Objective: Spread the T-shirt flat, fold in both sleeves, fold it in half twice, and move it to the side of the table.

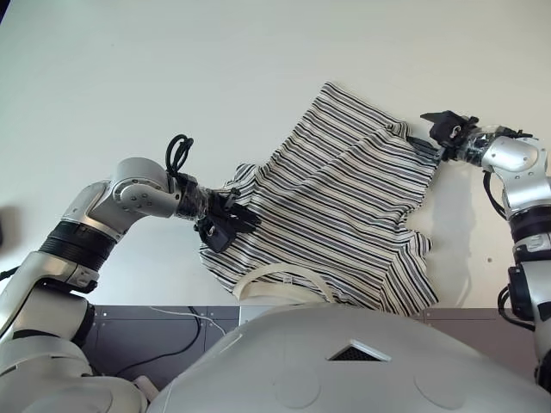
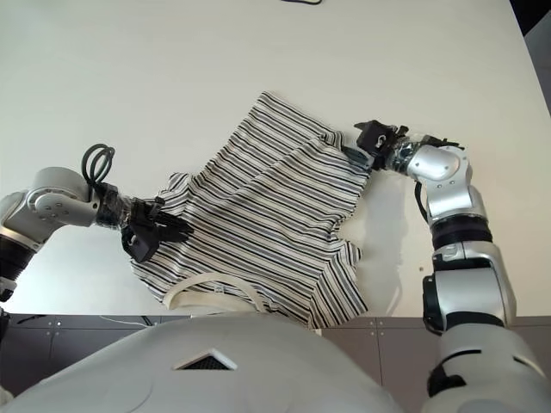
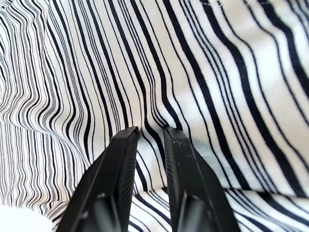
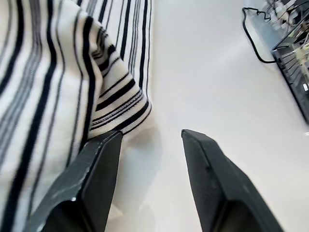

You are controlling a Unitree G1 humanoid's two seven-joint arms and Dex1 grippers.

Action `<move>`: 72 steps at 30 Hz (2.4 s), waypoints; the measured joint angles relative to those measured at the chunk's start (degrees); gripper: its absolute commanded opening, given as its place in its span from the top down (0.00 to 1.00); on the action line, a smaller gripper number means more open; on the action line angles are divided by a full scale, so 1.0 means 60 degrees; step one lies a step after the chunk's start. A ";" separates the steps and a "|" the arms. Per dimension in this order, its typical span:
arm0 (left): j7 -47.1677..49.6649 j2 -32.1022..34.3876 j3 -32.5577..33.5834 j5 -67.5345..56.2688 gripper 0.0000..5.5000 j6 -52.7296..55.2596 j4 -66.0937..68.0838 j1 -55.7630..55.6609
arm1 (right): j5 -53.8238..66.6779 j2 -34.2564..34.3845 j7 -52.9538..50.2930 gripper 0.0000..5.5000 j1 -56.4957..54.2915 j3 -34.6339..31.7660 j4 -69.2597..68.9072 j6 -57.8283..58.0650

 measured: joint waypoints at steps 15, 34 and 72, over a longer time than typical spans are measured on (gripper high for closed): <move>0.0300 0.0140 0.0180 -0.0002 0.82 0.0216 -0.0421 0.0458 | 0.0635 -0.0341 -0.1826 0.59 -0.0717 -0.0594 -0.0801 -0.0971; 0.0860 0.0308 0.0492 0.0232 0.82 0.0417 -0.0520 0.0936 | 0.2899 -0.2293 0.1344 0.59 0.5334 -0.2979 -0.5640 0.2029; 0.0016 0.0121 0.0520 -0.1269 0.82 0.3583 -0.1992 0.1406 | 0.4203 -0.1314 0.2133 0.59 0.6110 -0.1739 -0.9293 0.4682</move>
